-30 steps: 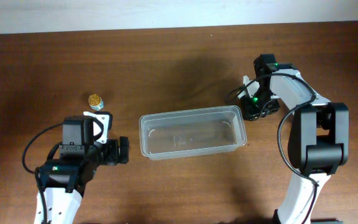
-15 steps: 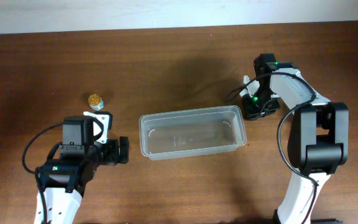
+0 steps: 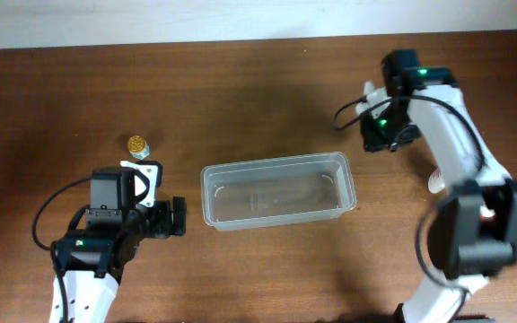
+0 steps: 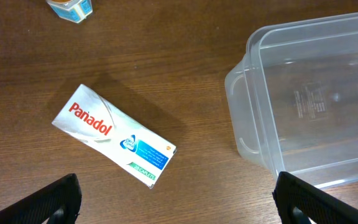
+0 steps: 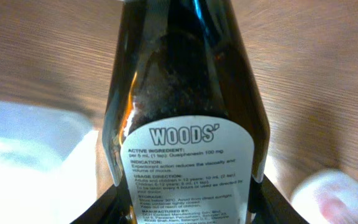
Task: Pack container
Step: 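Carry the brown bottle into the container and release it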
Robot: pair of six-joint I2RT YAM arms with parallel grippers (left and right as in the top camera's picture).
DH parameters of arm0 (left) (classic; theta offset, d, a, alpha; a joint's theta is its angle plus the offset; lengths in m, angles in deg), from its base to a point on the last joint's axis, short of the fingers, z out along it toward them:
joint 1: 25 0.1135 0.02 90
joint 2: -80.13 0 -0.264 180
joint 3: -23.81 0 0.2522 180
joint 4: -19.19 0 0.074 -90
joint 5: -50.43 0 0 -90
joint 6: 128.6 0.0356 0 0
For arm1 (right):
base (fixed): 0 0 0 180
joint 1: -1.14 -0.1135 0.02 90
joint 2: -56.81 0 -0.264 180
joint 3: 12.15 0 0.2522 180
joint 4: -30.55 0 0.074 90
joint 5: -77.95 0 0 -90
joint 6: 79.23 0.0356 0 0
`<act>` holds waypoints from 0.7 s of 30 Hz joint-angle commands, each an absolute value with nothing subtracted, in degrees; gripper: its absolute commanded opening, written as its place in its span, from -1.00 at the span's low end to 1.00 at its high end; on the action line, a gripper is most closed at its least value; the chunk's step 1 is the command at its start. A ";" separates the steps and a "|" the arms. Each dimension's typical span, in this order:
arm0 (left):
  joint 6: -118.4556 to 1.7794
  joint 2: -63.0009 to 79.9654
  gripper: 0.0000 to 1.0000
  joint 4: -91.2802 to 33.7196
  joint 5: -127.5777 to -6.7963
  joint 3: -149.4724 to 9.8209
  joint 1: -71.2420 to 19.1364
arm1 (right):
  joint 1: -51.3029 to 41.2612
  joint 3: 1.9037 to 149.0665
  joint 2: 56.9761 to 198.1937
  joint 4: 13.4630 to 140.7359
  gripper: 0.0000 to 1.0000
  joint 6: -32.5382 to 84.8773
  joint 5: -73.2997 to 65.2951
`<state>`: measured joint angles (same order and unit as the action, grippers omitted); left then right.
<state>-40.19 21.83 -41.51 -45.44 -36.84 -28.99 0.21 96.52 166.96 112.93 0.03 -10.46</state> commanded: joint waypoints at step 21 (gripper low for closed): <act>-40.75 21.74 0.99 -41.34 -46.47 -38.00 -28.58 | -23.35 86.47 144.58 115.67 -0.45 -10.00 -7.01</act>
